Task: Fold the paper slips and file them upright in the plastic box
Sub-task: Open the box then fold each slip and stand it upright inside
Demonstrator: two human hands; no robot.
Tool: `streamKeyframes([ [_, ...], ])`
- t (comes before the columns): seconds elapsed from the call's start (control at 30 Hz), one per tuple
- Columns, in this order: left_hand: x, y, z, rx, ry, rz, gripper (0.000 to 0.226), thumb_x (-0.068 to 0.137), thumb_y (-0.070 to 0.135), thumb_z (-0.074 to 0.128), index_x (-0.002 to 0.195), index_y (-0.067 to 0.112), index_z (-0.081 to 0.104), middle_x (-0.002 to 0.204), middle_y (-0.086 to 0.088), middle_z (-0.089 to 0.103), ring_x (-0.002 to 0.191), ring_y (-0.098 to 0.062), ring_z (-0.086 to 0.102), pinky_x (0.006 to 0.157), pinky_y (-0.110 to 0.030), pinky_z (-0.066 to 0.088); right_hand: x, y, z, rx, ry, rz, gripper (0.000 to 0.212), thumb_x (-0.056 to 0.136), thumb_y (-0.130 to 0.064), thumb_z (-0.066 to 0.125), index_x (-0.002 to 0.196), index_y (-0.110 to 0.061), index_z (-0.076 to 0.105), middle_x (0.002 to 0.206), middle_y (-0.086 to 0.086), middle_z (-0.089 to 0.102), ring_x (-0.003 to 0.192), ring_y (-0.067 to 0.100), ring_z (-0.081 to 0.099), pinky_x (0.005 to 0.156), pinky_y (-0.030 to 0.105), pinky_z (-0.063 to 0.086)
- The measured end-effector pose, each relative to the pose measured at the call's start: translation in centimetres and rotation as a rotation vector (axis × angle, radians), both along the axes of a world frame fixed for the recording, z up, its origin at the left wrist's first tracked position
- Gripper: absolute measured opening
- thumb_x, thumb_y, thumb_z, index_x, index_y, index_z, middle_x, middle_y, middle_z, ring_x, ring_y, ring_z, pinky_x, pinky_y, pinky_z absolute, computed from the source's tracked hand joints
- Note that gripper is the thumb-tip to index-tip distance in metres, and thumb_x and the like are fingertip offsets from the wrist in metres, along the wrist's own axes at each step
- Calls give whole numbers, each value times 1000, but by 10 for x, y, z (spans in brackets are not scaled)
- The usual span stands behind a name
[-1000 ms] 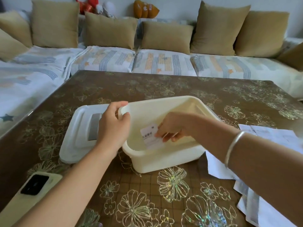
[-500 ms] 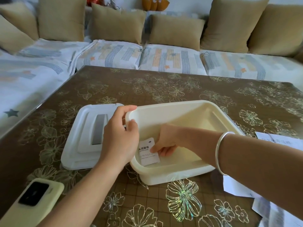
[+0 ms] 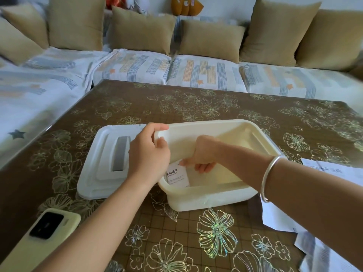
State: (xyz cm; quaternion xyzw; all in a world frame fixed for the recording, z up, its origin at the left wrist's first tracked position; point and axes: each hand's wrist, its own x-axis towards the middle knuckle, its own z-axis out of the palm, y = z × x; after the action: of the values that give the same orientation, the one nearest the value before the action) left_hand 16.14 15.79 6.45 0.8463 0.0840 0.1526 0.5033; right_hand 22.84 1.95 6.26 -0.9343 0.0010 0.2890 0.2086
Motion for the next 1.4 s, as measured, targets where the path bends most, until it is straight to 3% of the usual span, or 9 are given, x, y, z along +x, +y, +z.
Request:
streamKeyframes([
  [0.1, 13, -3, 4, 41, 9, -4, 34, 94, 8, 47, 110, 33, 62, 101, 10, 65, 81, -7, 58, 66, -27, 45, 0, -15, 24, 39, -87, -46, 46, 86, -44, 67, 88, 2, 68, 84, 8, 74, 83, 24, 73, 78, 36, 59],
  [0.3, 55, 1, 9, 137, 13, -130, 33, 91, 6, 48, 109, 29, 62, 117, 5, 66, 95, -14, 60, 68, -25, 44, -51, -56, 83, 516, -566, -138, 12, 92, -17, 62, 92, -8, 69, 85, 2, 73, 78, 17, 70, 73, 30, 59],
  [0.47, 68, -13, 16, 250, -71, -6, 20, 94, 17, 54, 108, 23, 66, 111, 6, 66, 97, -13, 59, 74, -26, 41, -124, -101, 71, 903, -669, -416, 8, 93, -9, 58, 93, -5, 65, 73, 0, 68, 63, 13, 61, 63, 26, 53],
  [0.6, 39, -31, 29, 245, -320, 42, 19, 94, 16, 52, 107, 21, 65, 113, 5, 65, 102, -11, 55, 83, -28, 43, -170, -141, 5, 589, -796, -566, 16, 90, -5, 61, 85, -20, 64, 70, -8, 67, 64, 8, 61, 62, 19, 47],
  [0.8, -56, -81, 9, 245, -601, -193, 24, 88, 5, 49, 96, 15, 69, 104, 7, 67, 105, -10, 54, 93, -26, 41, -202, -139, -62, 108, -824, -411, 37, 77, -37, 76, 108, -25, 59, 110, -10, 55, 104, 12, 49, 83, 30, 41],
  [1.0, -115, -126, -52, 258, -405, -504, 25, 88, 0, 56, 95, 20, 70, 95, 12, 66, 92, -5, 57, 84, -18, 45, -233, -151, -65, -70, -964, -449, 32, 78, -24, 74, 107, -22, 60, 112, -2, 59, 106, 25, 53, 82, 34, 41],
  [1.2, -135, -155, -82, 197, -221, -637, 26, 92, 5, 55, 95, 26, 70, 86, 22, 61, 75, -3, 60, 65, -18, 50, -289, -171, -93, -200, -810, -421, 65, 83, -43, 66, 138, -22, 38, 147, 2, 38, 136, 28, 36, 114, 51, 25],
  [1.3, -143, -159, -85, 173, -169, -660, 26, 92, 5, 56, 96, 26, 70, 86, 19, 63, 73, -6, 63, 65, -22, 53, -302, -171, -93, -89, -828, -438, 63, 87, -40, 63, 141, -25, 34, 150, -2, 35, 123, 18, 51, 96, 35, 45],
  [1.4, -148, -154, -82, 115, -129, -672, 26, 92, 2, 56, 100, 22, 70, 90, 20, 64, 81, 1, 64, 67, -11, 49, -308, -167, -86, -27, -935, -368, 34, 85, -38, 67, 115, -25, 56, 119, -10, 60, 86, 8, 62, 66, 21, 44],
])
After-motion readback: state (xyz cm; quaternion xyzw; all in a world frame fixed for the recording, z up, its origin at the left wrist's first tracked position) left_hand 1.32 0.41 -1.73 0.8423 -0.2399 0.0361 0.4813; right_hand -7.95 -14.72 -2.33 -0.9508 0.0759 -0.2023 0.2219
